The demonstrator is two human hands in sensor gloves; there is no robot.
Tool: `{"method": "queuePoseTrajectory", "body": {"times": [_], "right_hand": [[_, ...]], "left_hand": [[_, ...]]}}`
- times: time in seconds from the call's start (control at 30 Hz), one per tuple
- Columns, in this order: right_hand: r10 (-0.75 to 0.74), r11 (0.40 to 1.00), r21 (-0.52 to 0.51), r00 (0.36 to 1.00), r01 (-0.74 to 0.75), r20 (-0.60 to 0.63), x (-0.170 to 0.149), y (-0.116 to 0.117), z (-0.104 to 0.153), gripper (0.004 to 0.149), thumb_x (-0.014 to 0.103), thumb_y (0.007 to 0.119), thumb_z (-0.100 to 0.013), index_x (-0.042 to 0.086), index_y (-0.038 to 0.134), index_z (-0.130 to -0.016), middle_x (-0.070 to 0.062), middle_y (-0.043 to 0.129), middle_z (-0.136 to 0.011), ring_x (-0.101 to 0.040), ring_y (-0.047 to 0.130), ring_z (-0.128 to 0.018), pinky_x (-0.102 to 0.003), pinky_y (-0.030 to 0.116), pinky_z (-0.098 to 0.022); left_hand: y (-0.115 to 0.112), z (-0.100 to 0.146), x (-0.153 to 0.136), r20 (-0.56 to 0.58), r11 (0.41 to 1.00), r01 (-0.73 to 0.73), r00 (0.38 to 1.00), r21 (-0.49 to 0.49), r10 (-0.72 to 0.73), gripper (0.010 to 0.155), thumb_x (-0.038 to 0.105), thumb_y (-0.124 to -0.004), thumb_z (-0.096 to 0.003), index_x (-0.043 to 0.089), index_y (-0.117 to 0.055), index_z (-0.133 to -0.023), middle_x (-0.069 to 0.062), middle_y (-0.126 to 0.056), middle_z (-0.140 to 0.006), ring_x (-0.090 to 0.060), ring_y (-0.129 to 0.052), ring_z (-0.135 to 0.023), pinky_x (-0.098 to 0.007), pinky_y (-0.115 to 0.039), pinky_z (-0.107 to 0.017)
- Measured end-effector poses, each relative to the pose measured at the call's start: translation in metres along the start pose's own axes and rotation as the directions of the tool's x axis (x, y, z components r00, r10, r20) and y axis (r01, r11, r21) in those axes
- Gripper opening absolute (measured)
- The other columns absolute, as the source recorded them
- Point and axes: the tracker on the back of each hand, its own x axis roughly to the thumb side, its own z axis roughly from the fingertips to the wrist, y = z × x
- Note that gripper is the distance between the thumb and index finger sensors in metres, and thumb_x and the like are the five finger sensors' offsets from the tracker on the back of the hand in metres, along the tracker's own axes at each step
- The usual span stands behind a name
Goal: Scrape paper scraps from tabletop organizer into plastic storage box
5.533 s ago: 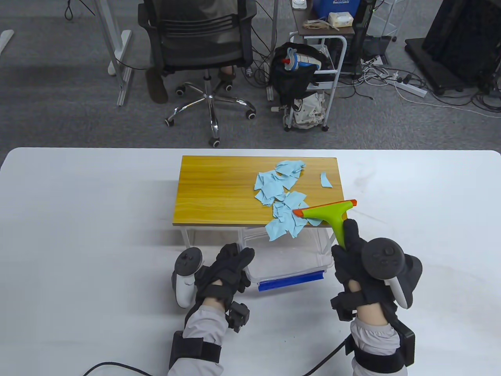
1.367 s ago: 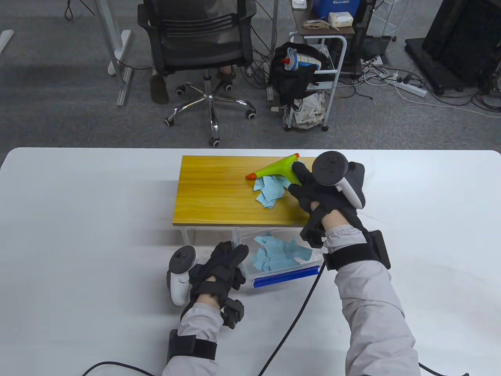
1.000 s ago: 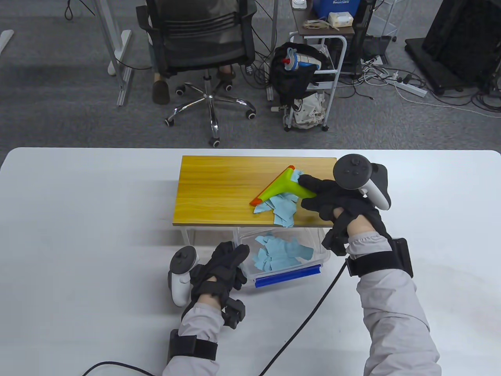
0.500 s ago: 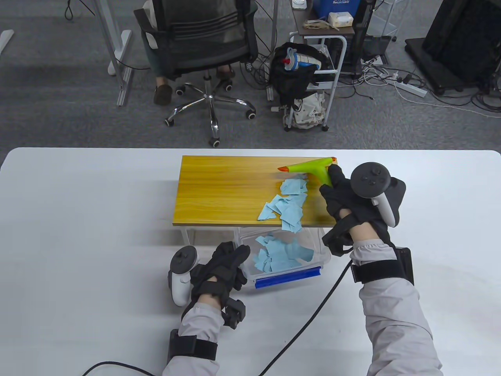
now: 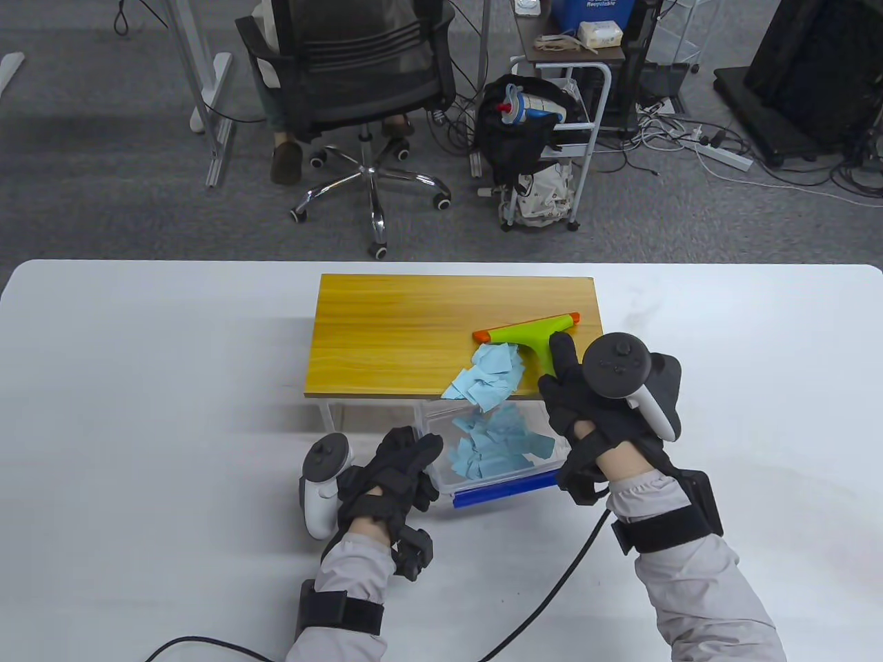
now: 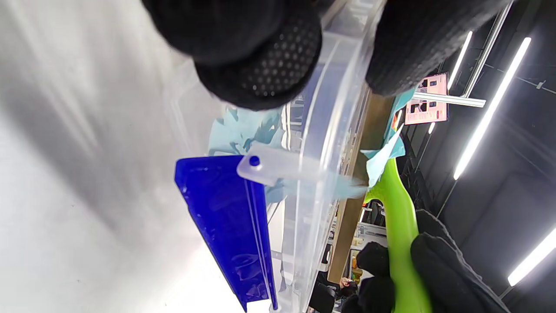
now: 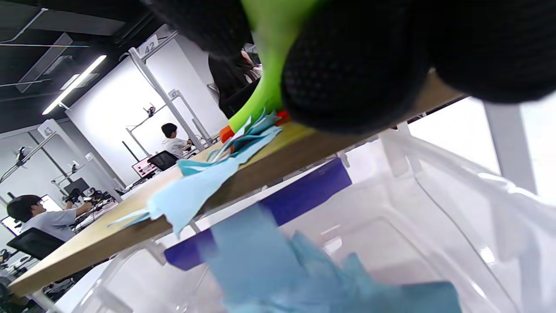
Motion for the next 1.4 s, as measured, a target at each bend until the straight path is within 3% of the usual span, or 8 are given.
{"method": "queuePoseTrajectory", "body": {"times": [0.8, 1.27, 1.4], "right_hand": [[-0.042, 0.999, 0.031, 0.995, 0.040, 0.088, -0.023, 0.013, 0.047, 0.065, 0.031, 0.079, -0.050, 0.017, 0.046, -0.105, -0.032, 0.084, -0.073, -0.034, 0.101, -0.029, -0.058, 0.085, -0.028], [-0.161, 0.987, 0.027, 0.985, 0.159, 0.069, -0.052, 0.028, 0.079, 0.071, 0.032, 0.085, -0.048, 0.022, 0.043, -0.105, -0.029, 0.085, -0.074, -0.038, 0.102, -0.034, -0.061, 0.083, -0.032], [-0.218, 0.976, -0.002, 0.975, 0.218, 0.039, -0.060, 0.037, 0.087, 0.075, 0.033, 0.089, -0.046, 0.018, 0.045, -0.105, -0.026, 0.087, -0.070, -0.035, 0.101, -0.031, -0.060, 0.084, -0.031]], "left_hand": [[0.009, 0.005, 0.000, 0.008, 0.999, -0.021, 1.000, 0.046, 0.021, 0.070, 0.053, -0.079, -0.0601, 0.012, -0.038, -0.100, -0.014, -0.067, -0.075, -0.016, -0.093, -0.040, -0.020, -0.086, -0.024], [0.013, 0.008, -0.001, 0.006, 0.998, -0.017, 1.000, 0.064, 0.017, 0.070, 0.053, -0.080, -0.0600, 0.012, -0.039, -0.100, -0.015, -0.067, -0.075, -0.016, -0.093, -0.040, -0.020, -0.086, -0.023], [0.012, 0.009, -0.002, 0.003, 0.998, -0.006, 1.000, 0.063, 0.006, 0.070, 0.053, -0.080, -0.0599, 0.012, -0.039, -0.100, -0.015, -0.067, -0.075, -0.016, -0.093, -0.039, -0.020, -0.086, -0.023]]}}
